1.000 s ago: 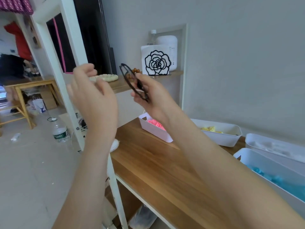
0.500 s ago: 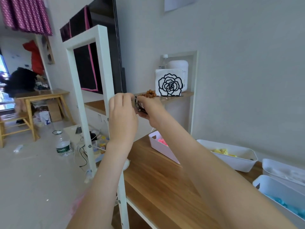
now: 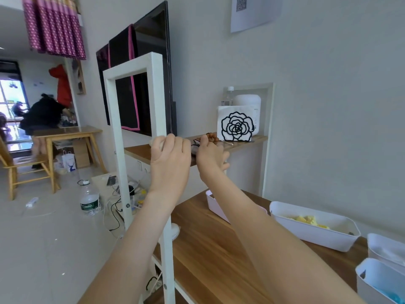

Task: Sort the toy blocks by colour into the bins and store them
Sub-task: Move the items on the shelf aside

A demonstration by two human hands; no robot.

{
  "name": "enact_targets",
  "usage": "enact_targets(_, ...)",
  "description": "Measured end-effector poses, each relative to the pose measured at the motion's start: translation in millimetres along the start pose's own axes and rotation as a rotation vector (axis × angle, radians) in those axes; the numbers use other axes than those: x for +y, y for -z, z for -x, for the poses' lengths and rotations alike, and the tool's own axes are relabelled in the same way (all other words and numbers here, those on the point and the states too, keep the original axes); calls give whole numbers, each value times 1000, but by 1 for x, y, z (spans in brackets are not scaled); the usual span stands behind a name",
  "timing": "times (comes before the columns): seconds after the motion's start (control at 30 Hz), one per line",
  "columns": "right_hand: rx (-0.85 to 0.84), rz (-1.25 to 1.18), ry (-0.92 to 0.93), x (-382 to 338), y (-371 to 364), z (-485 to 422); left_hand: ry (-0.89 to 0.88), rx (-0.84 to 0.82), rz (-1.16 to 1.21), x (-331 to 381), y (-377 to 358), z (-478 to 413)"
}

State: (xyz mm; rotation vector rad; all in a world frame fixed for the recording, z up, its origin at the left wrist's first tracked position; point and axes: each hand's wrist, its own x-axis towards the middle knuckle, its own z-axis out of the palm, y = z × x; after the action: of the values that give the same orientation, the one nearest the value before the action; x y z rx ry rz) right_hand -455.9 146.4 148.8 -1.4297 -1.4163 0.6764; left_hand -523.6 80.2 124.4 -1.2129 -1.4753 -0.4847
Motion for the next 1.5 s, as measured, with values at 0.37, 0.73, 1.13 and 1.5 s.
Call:
enact_targets(0.37,-95,-249,149,22,1,11,31,243,412,-3,-6,19)
enact_targets(0.73,138,-478,191,65,-26,43,290,310,729,-3,-20,98)
enact_targets(1.13,-891,112,157,168,-101,40,445,-516,702,-15,-53,160)
enact_targets(1.5,-711,793,502,167,-102,34,515,-822,757,-11,-44,144)
